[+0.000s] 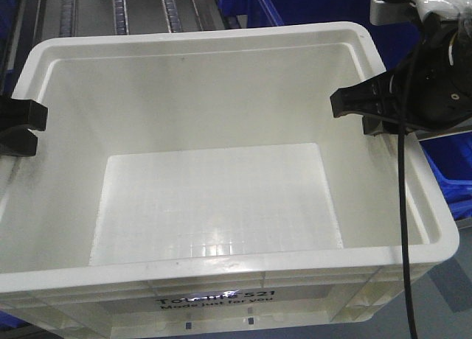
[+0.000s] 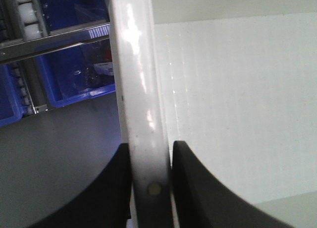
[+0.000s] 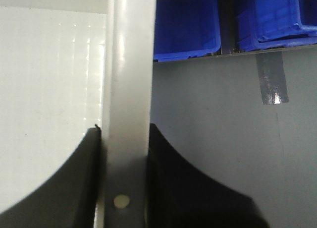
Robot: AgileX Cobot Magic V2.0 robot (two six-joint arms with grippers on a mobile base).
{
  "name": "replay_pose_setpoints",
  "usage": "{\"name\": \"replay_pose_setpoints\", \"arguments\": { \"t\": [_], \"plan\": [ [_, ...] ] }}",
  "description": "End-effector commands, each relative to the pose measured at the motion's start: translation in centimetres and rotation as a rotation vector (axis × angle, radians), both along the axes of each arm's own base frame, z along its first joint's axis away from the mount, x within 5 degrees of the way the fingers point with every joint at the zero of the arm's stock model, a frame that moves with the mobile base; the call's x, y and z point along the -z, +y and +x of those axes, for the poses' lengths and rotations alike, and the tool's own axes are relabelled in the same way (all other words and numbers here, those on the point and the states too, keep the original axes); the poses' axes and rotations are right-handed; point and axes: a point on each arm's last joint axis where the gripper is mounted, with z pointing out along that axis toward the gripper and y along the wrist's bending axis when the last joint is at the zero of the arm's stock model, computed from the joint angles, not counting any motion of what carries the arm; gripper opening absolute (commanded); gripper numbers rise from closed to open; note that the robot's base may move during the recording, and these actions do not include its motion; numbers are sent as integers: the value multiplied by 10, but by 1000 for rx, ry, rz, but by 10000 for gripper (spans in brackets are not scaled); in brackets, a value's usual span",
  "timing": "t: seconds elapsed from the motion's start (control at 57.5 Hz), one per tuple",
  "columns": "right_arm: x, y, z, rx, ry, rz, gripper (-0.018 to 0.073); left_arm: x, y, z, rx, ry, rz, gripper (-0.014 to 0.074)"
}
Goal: Move bin from left to right shelf
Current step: 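Hold the tote with both grippers while the base turns away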
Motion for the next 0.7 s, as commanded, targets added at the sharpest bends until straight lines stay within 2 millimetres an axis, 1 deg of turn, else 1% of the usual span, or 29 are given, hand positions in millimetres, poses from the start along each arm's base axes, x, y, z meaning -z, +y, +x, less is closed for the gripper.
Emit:
{"name": "replay_pose_setpoints", "arguments": {
  "t": [0.0, 0.679],
  "plan": [
    [-28, -6, -3, -16, -180, 13, 0, -24, 0, -2, 16, -164, -22, -6],
    [-28, -6, -3, -16, -178, 12, 0, -24, 0, -2, 16, -164, -22, -6]
  ]
}}
